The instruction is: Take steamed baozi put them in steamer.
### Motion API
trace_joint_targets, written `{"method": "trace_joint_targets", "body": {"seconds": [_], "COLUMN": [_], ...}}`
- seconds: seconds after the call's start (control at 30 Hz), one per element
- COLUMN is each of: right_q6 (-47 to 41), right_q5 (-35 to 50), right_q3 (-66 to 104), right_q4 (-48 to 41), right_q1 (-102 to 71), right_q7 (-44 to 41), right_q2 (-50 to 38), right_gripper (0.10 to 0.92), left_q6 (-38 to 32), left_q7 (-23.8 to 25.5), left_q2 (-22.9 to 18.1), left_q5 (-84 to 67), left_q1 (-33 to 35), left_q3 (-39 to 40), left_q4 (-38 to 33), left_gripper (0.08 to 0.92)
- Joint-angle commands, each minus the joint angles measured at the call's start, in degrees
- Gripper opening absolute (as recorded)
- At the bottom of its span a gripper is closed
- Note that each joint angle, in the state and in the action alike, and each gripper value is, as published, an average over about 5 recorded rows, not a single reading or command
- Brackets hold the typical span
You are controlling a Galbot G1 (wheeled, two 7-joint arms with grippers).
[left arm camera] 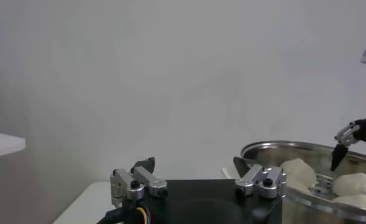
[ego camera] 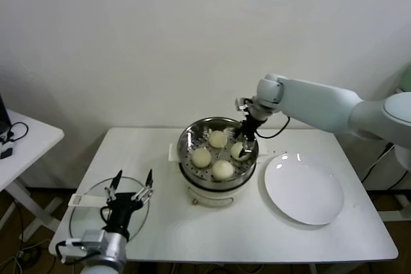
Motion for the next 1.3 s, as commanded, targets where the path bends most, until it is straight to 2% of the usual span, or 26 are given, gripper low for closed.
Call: {"method": "trace_joint_targets", "body": {"seconds": [0.03, 0.23, 0.53, 0.7, 0.9, 1.07, 1.3], "right_q6": [0.7, 0.5, -1.3, 0.4, 4.8, 10.6, 17.1], "right_q5": [5.3, 6.5, 2.7, -0.2, -4.9, -8.5, -16.0], "right_q3": [0.0, 1.4, 10.1, 22.3, 44.9, 64.3, 96.1], "right_q4": [3.6, 11.0, 22.4, 29.0, 36.1, 40.2, 44.9], "right_q1": [4.1, 6.3, 2.0, -7.1, -29.2, -49.6, -81.3], "right_q7": [0.5, 5.7, 12.8, 20.9, 33.0, 43.8, 51.4], "right_q2": [-2.6, -9.3, -23.6, -33.5, -41.4, -42.5, -32.8], "right_gripper": [0.823, 0.823, 0.823, 0.823, 0.823, 0.823, 0.823], "left_q6": [0.3, 0.0, -1.1, -1.5, -1.9, -2.4, -2.1], "left_q7": [-0.2, -0.2, 0.1, 0.4, 0.5, 0.5, 0.5], "left_q2": [-0.2, -0.4, -0.7, -1.7, -2.3, -2.5, -3.5], "left_q5": [0.2, 0.4, 0.5, 1.1, 1.6, 2.4, 4.7], "left_q1": [-0.4, -0.6, -0.6, -1.0, -1.3, -1.4, -1.8], "left_q3": [0.6, 0.4, -0.4, -0.5, 0.1, 0.2, 0.2], "left_q4": [0.0, 0.5, 1.6, 1.4, 1.1, 1.2, 1.8], "left_gripper": [0.823, 0.823, 0.823, 0.823, 0.823, 0.823, 0.823]}}
